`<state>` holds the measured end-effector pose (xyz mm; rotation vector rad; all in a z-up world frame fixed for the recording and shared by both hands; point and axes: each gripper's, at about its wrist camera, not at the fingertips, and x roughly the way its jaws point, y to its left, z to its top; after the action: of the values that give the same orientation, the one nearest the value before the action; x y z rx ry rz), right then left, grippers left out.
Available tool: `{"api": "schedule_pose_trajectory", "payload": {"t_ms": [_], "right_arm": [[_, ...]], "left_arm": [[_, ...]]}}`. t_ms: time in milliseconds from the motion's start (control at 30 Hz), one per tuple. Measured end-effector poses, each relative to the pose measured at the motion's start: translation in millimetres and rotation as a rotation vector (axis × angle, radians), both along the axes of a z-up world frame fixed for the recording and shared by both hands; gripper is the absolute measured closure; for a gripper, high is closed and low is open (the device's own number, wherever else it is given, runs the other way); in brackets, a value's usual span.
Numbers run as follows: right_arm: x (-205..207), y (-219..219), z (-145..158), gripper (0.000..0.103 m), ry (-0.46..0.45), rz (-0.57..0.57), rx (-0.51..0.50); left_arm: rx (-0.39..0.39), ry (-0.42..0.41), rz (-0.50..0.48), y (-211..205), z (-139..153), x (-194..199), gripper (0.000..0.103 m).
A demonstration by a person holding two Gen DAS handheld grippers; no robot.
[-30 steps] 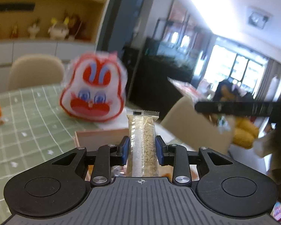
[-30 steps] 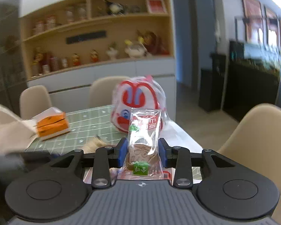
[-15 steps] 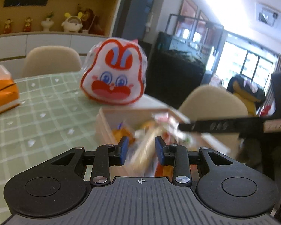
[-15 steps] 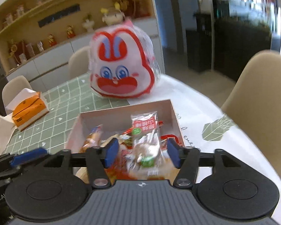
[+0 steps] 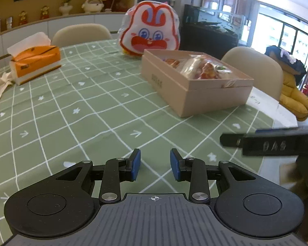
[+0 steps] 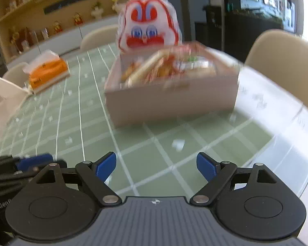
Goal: Organize snacks
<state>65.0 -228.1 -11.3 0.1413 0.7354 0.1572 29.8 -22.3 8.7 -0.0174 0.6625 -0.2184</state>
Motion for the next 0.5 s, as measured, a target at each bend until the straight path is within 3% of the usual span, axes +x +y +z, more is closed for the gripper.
{"api": "schedule_pose_trajectory", "payload": {"t_ms": [333,400,500], "right_arm": [[-2.9,16.7,-7.4,0.012,-0.024,-0.055,-0.115],[-2.2,16.9,-10.9,0.002,-0.023,-0.054,-0.128],[-5.8,14.8,-12.8,0.0,-0.039,-0.078,-0.121]], "left_arm": [[-0.017,-0.015,-0.003,-5.4,-8.7,16.1,0.066],[-0.021,-0.014,-0.004,-5.2,-8.9,16.7,0.066],[-0.028,-0.012,-0.002,-4.1,-9.2,16.9,0.066]]}}
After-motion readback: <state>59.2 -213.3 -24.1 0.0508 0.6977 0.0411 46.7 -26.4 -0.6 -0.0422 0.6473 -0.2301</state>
